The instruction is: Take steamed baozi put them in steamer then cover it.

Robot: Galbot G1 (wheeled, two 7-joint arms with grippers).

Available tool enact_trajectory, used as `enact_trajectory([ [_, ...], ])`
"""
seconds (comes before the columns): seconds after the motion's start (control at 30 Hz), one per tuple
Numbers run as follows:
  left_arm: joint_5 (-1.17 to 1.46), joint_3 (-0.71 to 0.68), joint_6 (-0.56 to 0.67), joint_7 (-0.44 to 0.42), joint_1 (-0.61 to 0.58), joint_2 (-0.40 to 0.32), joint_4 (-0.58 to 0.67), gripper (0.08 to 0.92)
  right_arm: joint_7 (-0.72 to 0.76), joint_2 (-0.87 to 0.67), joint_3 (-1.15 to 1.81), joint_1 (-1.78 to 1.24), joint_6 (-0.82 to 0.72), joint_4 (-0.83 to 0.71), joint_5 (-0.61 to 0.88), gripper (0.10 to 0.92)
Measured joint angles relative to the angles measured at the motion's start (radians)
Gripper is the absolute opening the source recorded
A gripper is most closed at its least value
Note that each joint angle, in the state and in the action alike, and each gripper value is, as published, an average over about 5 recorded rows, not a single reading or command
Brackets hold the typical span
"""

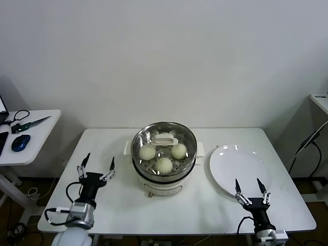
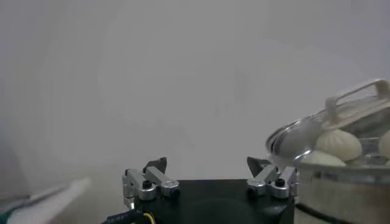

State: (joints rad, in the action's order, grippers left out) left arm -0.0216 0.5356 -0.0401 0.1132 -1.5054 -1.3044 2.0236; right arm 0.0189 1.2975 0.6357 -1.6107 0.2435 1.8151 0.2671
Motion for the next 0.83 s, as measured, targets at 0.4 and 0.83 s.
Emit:
enact_trajectory([
  [0.4,0.143,0.028,0.153,0.012,-0.064,-0.007,-0.11,0.823,0.005,0.003,-0.002,-0.002,0.007,-0.008,-0.008,0.823],
  [0.83,0.195,0.037,0.205,0.013,-0.085,-0.009,-0.135,0.823,0.003,0.004,-0.002,0.0,0.008,-0.015,-0.007,0.823],
])
